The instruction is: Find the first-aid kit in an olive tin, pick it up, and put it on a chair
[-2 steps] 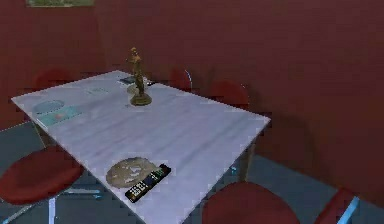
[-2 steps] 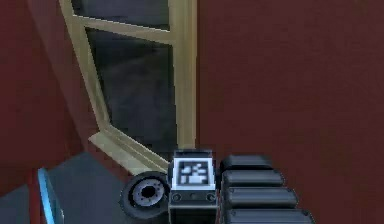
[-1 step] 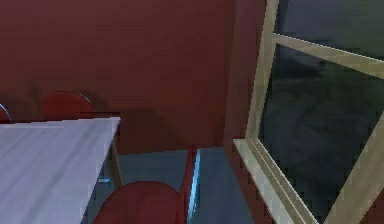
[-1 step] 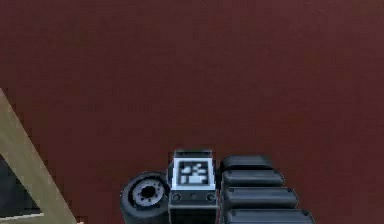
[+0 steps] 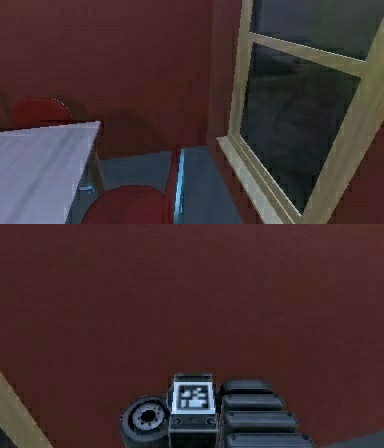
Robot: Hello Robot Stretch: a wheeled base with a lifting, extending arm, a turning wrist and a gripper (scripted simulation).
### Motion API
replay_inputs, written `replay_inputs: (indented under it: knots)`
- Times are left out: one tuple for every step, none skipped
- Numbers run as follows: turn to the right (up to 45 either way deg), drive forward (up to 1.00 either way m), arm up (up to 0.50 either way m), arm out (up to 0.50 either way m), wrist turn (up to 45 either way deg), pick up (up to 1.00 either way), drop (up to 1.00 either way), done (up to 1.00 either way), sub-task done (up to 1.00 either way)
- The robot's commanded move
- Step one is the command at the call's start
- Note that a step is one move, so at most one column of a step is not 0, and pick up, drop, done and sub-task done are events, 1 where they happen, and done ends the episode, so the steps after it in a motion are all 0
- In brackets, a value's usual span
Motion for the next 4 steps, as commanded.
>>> replay_inputs:
  knots:
    - [-45.0, 0.0, 0.0, 0.0, 0.0, 0.0, 0.0, 0.0, 0.0]
    - [-45.0, 0.0, 0.0, 0.0, 0.0, 0.0, 0.0, 0.0, 0.0]
    - [-30.0, 0.0, 0.0, 0.0, 0.0, 0.0, 0.0, 0.0, 0.0]
    - [-3.0, 0.0, 0.0, 0.0, 0.0, 0.0, 0.0, 0.0, 0.0]
